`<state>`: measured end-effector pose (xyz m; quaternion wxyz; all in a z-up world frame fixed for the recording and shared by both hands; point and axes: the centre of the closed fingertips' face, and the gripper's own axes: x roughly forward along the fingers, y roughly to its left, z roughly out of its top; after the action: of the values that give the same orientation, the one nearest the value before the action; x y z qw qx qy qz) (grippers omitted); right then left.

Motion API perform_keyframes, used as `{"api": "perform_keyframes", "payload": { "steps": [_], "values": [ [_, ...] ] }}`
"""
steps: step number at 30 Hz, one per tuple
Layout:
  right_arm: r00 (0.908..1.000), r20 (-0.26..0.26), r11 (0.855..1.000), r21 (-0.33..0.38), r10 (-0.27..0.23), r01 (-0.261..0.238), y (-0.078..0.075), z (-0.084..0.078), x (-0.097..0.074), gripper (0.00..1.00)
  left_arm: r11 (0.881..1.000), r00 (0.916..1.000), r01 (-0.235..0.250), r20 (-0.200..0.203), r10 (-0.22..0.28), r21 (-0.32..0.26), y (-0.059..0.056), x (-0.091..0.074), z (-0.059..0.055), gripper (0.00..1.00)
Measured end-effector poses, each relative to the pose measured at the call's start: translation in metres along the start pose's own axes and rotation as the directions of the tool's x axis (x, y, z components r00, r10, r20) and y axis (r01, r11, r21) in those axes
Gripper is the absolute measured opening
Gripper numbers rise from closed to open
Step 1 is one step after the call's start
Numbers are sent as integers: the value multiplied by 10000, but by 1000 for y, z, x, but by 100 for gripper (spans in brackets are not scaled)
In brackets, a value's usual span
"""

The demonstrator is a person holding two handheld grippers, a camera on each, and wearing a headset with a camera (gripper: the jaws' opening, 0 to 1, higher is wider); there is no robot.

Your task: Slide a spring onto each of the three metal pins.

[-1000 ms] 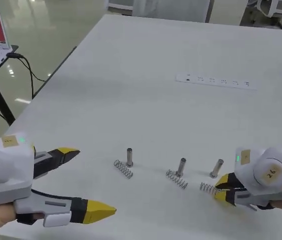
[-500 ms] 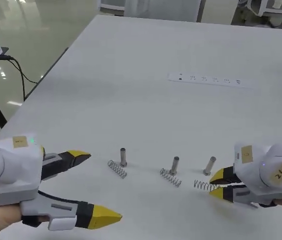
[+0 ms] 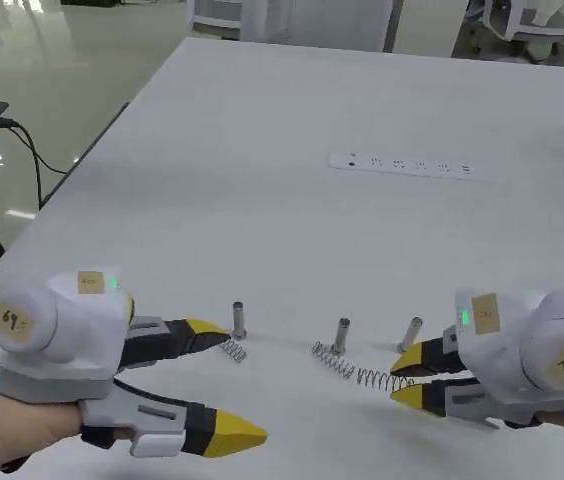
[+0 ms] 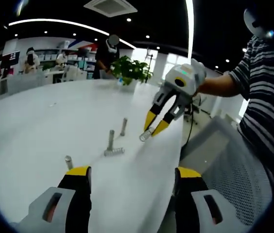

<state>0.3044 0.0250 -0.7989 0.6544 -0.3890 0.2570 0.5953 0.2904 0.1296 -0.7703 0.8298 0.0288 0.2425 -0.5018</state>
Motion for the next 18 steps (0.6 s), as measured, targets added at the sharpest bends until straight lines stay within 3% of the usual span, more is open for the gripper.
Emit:
{"api": "perform_keyframes", "payload": {
  "steps": [6, 13, 15, 18],
  "values": [
    [9997, 208, 9999, -118, 82, -80, 3, 11, -4, 8, 9968, 9979, 615, -254, -603, 518, -7, 20, 7, 58],
    [9991, 395, 9996, -215, 181, -173, 7, 19, -4, 8, 9923, 9942, 1071, -7, -1073, 621, -14, 40, 16, 45],
    [9983, 508, 9991, -317, 299, -284, 10, 23, -4, 8, 9902, 9912, 1317, 67, -1321, 466, -20, 44, 18, 38],
    [9978, 582, 9987, -420, 302, -278, 11, 26, -4, 8, 9859, 9877, 1558, 51, -1564, 609, -27, 51, 20, 35]
  ]
}}
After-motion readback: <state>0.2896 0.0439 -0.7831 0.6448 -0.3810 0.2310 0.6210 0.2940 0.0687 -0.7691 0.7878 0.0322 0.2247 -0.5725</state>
